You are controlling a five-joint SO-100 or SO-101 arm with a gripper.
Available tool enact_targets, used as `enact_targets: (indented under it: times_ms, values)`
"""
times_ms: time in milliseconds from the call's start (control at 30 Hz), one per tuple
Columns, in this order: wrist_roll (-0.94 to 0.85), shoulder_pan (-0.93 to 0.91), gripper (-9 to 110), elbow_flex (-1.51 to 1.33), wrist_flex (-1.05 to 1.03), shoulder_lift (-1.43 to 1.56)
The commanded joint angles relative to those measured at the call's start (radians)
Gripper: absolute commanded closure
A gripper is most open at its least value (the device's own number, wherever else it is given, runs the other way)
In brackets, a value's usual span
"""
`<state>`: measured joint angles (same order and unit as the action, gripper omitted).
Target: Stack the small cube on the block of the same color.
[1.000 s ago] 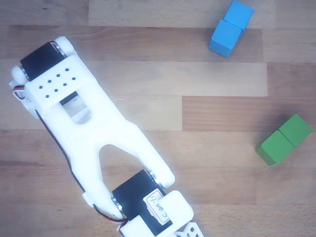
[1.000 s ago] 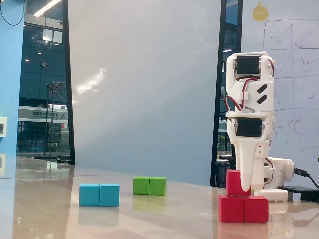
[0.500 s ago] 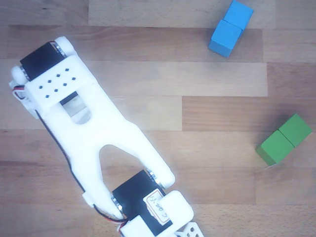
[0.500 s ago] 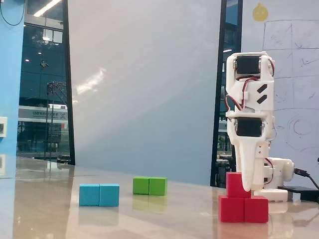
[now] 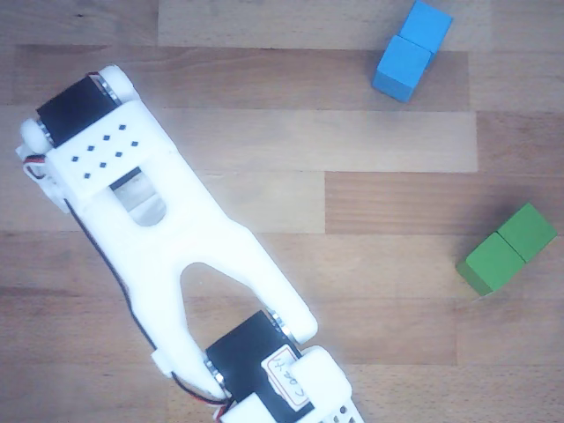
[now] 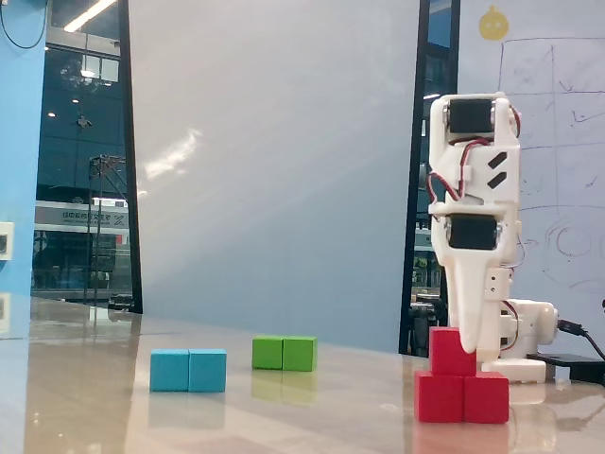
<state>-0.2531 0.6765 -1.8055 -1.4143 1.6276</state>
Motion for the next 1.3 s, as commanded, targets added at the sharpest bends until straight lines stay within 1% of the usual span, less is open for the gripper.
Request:
enact_targets:
  times_ms: [0,133,300,533,633,800,1033,1133,1267]
  values:
    - [-0.006,-0.015,75,0.077,-0.054,0.133]
    - [-0.006,-0.029,75,0.08,-0.077,0.198]
    - [-0.006,-0.112,75,0.089,-0.104,0.272]
    - [-0.003,-0.354,75,0.06,-0.094,0.364]
    - [-0.003,-0.465,75,0.014,-0.038,0.388]
    - [0.012,-0.595,75,-0.152,0.123,0.488]
    - [0.009,-0.733,75,-0.514,0.362,0.713]
    - [0.006,-0.756,75,-0.65,0.4,0.818]
    - [0.0,-0.767,75,-0.792,0.391,0.969]
